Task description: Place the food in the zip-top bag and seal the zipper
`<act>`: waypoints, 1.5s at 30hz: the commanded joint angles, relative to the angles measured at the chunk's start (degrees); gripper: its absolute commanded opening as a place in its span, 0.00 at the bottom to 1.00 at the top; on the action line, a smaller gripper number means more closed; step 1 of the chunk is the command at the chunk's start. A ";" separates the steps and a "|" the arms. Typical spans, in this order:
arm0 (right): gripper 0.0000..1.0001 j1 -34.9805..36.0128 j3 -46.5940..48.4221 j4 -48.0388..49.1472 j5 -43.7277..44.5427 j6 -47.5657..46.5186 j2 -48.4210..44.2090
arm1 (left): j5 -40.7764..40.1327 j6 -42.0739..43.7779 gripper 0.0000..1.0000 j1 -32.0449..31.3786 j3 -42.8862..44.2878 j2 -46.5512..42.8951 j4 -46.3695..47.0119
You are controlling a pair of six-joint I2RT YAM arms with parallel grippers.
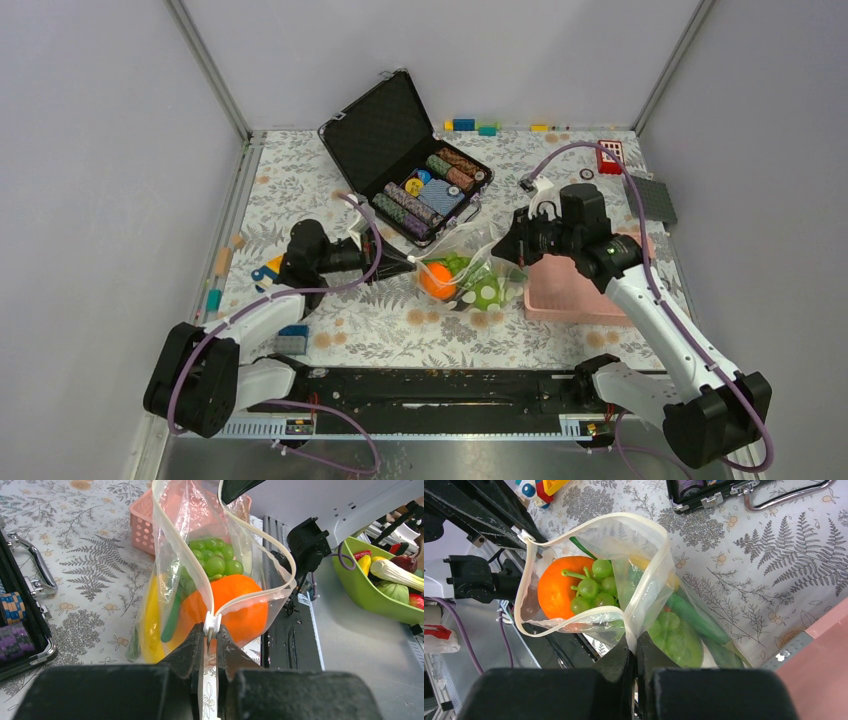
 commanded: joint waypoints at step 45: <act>0.99 17.67 9.42 5.30 -3.56 -22.33 -5.92 | -24.95 10.02 0.00 -16.05 18.72 -17.28 -38.29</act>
